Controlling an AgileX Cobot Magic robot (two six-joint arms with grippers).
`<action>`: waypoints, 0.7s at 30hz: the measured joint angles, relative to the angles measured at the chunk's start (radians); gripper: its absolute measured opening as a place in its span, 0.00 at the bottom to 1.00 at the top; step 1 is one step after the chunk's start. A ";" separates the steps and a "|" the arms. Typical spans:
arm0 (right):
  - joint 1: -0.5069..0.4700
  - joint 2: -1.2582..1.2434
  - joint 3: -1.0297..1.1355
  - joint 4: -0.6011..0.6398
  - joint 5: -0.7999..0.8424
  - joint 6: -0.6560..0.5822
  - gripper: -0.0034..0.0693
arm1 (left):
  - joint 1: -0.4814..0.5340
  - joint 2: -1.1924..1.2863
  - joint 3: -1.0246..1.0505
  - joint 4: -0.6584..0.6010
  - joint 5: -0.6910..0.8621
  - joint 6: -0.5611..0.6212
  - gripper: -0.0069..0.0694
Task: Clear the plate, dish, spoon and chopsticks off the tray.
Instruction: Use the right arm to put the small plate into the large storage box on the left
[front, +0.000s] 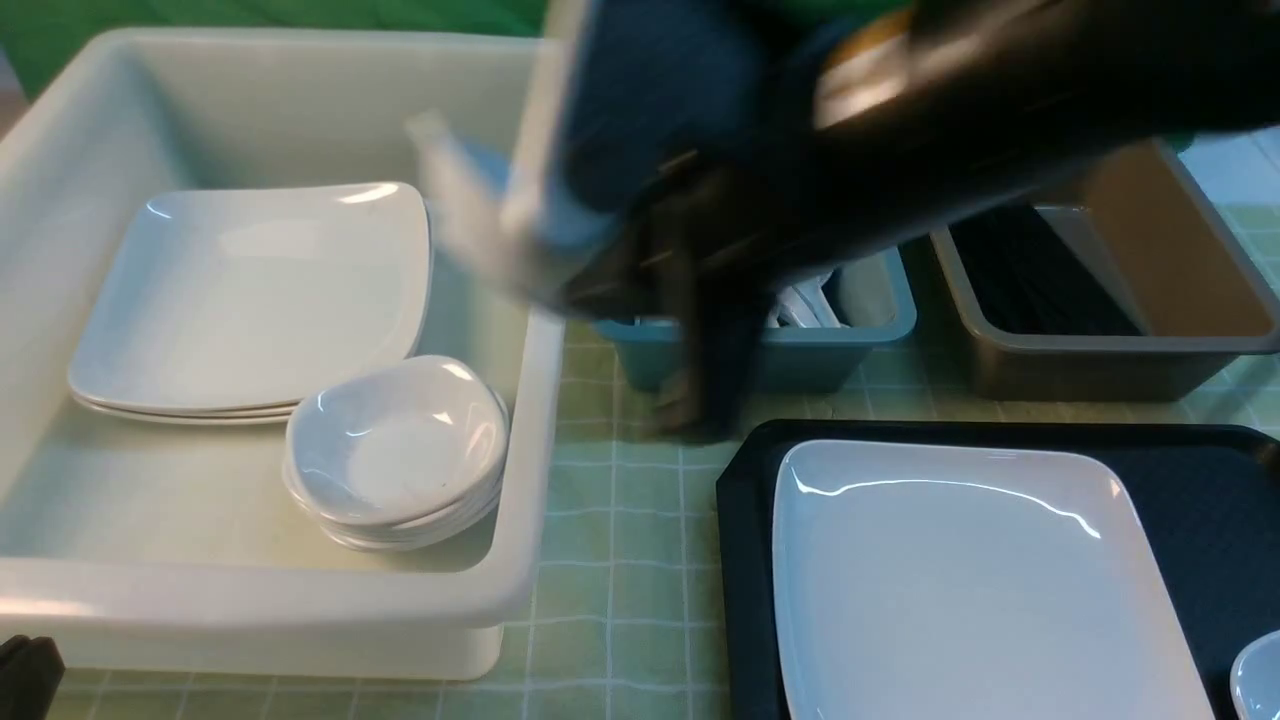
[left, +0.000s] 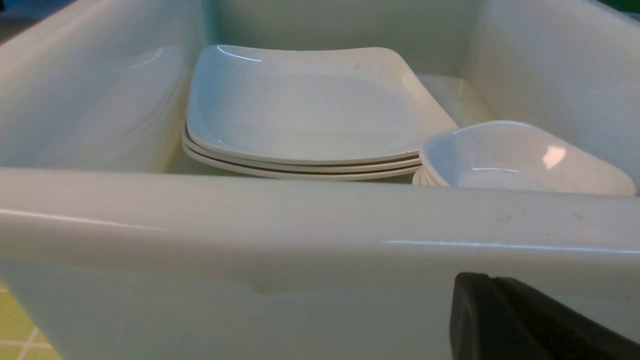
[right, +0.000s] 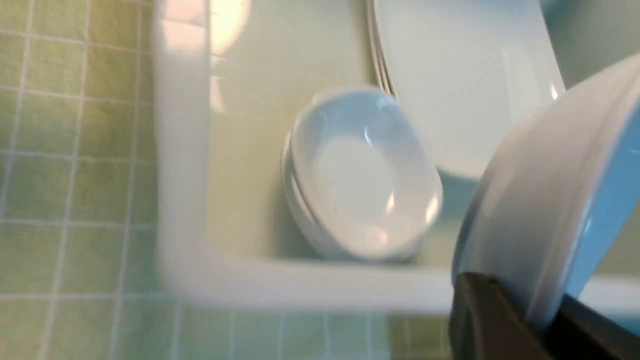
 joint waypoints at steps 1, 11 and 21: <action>0.018 0.038 -0.014 -0.001 -0.031 -0.036 0.09 | 0.000 0.000 0.000 0.000 0.000 0.000 0.09; 0.081 0.308 -0.088 -0.254 -0.183 -0.166 0.09 | 0.000 0.000 0.000 0.001 0.000 0.000 0.09; 0.081 0.339 -0.097 -0.376 -0.187 -0.184 0.17 | 0.000 0.000 0.000 0.002 0.000 0.000 0.09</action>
